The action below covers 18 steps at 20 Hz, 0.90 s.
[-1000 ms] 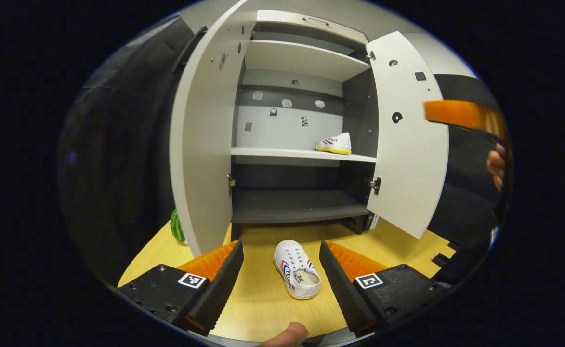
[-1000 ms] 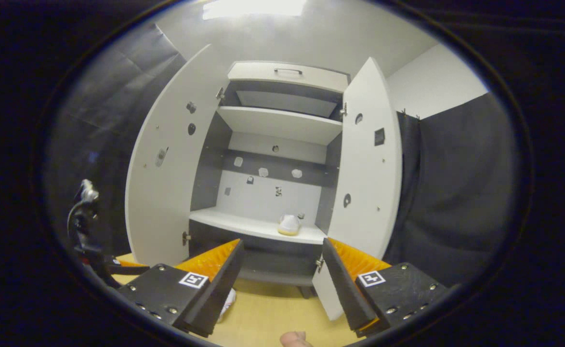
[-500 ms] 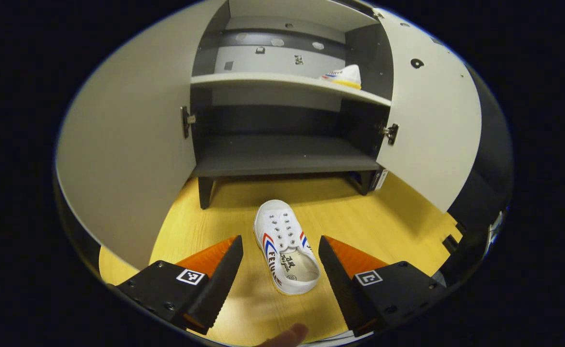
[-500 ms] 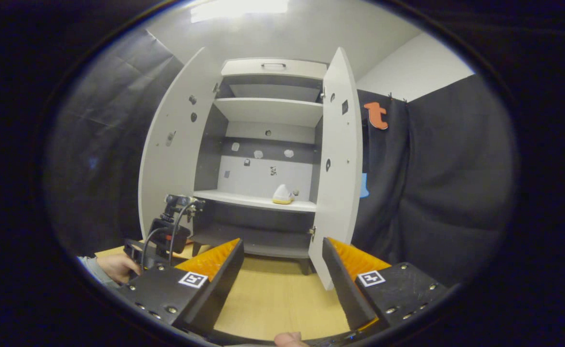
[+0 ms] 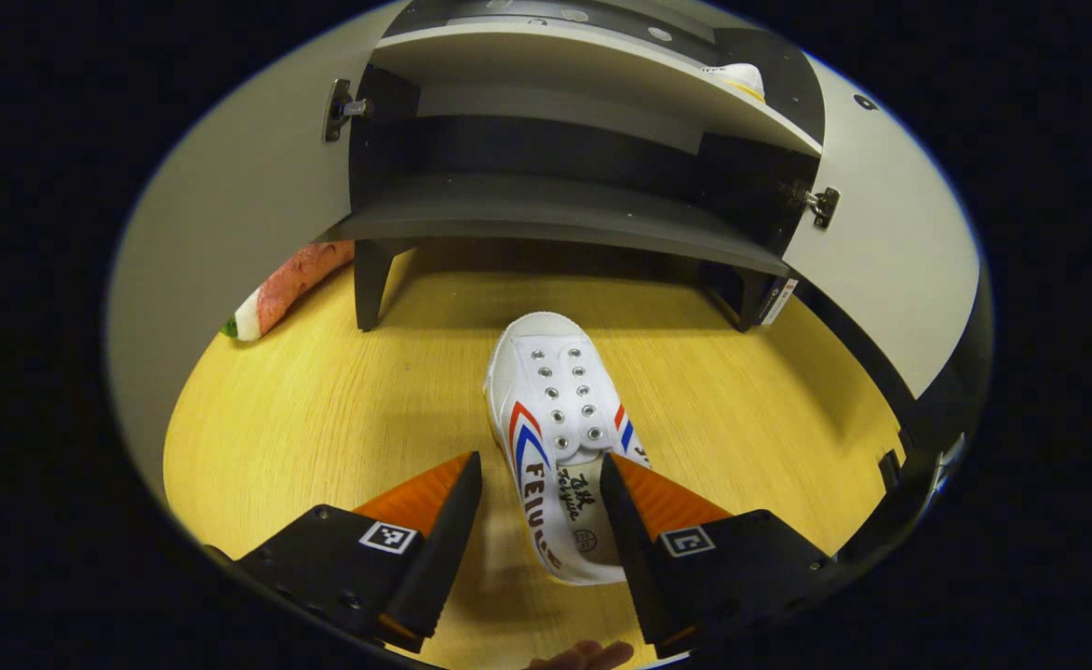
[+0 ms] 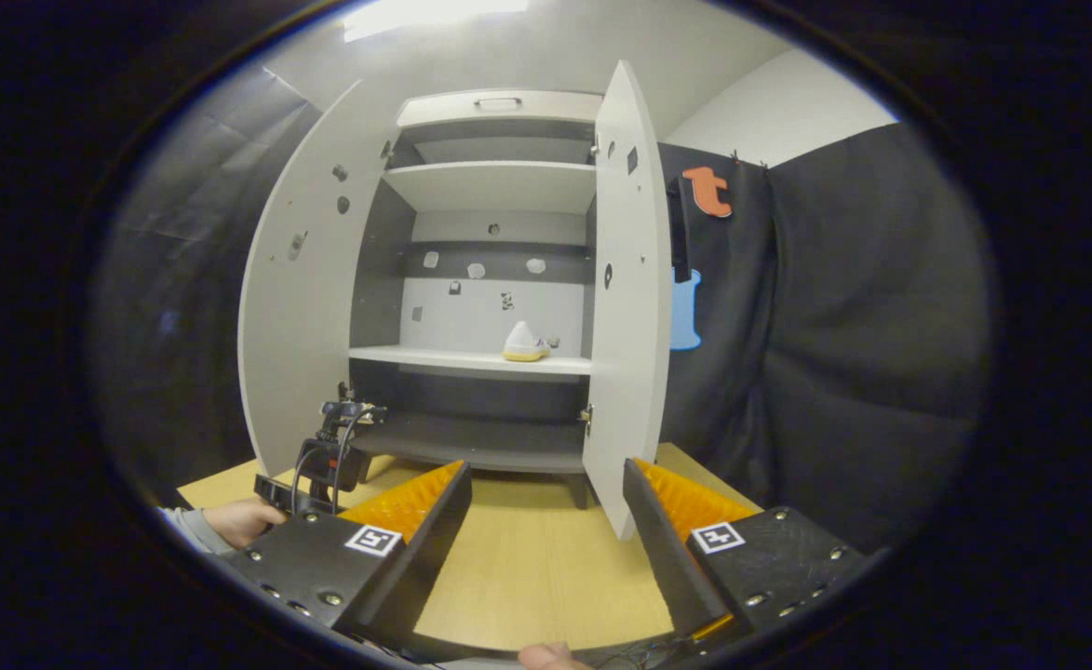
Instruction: Grab one shoe with the right hand and put it into the shoe cabinet, grab the other shoe with the left hand and put it into the shoe cabinet; then close the right door with the right hand and the left door with the left hand.
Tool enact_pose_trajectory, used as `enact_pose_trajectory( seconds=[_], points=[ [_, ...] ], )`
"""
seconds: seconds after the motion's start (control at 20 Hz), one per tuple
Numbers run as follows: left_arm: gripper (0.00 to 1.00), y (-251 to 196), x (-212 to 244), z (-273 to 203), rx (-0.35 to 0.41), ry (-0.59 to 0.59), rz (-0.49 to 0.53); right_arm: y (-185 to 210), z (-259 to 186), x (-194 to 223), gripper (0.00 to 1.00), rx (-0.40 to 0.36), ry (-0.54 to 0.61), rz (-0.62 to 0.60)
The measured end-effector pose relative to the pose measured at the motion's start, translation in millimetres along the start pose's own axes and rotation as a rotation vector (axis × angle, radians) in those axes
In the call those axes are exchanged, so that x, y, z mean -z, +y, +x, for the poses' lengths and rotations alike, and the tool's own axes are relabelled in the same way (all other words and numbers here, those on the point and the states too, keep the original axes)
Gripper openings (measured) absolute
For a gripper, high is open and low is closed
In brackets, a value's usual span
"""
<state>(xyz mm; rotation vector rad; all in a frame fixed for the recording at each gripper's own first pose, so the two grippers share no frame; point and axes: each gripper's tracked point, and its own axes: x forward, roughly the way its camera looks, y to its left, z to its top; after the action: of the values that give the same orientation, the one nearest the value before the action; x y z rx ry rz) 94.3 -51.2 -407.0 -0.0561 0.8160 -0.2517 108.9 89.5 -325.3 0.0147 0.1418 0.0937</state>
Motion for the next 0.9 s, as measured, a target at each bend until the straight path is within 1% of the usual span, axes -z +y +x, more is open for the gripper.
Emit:
enact_pose_trajectory(
  seconds=[0.1, 0.15, 0.2, 0.25, 0.3, 0.35, 0.45, 0.5, 0.55, 0.7, 0.9],
  points=[
    [0.78, -3.9, 7.6, 6.8, 0.014, 0.006, 0.003, 4.3, -4.6, 1.3, 0.98, -0.019, 0.011, 0.020],
    [0.74, -4.8, 6.3, 11.0, 0.019, -0.008, -0.013, 5.4, -7.2, 0.0, 0.98, -0.022, 0.011, 0.030],
    [0.72, -1.8, 5.2, 9.5, -0.008, -0.012, -0.037, 6.3, -6.4, -0.3, 0.97, -0.022, 0.008, 0.038],
    [0.58, 0.2, 7.8, 14.5, -0.024, -0.009, -0.054, 6.7, -8.5, -2.6, 0.97, -0.024, 0.002, 0.044],
    [0.51, 4.8, 5.6, 16.7, -0.043, -0.020, -0.062, 6.0, -8.6, -3.8, 0.97, -0.023, -0.004, 0.044],
    [0.40, 4.3, 7.1, 16.3, -0.039, -0.012, -0.068, 4.0, -9.8, -4.4, 0.97, -0.017, -0.007, 0.042],
    [0.17, 9.8, 8.1, 11.4, -0.054, -0.026, -0.038, 0.7, -11.5, -6.8, 0.97, -0.006, -0.014, 0.039],
    [0.13, 9.8, 8.2, 7.6, -0.067, -0.031, -0.032, -1.3, -11.7, -7.0, 0.97, 0.001, -0.017, 0.034],
    [0.05, 7.0, 7.0, 3.3, -0.068, -0.035, -0.030, -2.3, -11.9, -7.7, 0.97, 0.005, -0.018, 0.031],
    [0.03, -2.8, 5.0, -28.5, -0.050, -0.074, -0.014, -1.3, -14.2, -8.0, 0.97, 0.001, -0.021, 0.033],
    [0.02, -13.1, -33.0, -84.5, -0.052, -0.207, 0.012, 1.1, -16.8, -9.4, 0.97, -0.008, -0.029, 0.033]
  ],
)
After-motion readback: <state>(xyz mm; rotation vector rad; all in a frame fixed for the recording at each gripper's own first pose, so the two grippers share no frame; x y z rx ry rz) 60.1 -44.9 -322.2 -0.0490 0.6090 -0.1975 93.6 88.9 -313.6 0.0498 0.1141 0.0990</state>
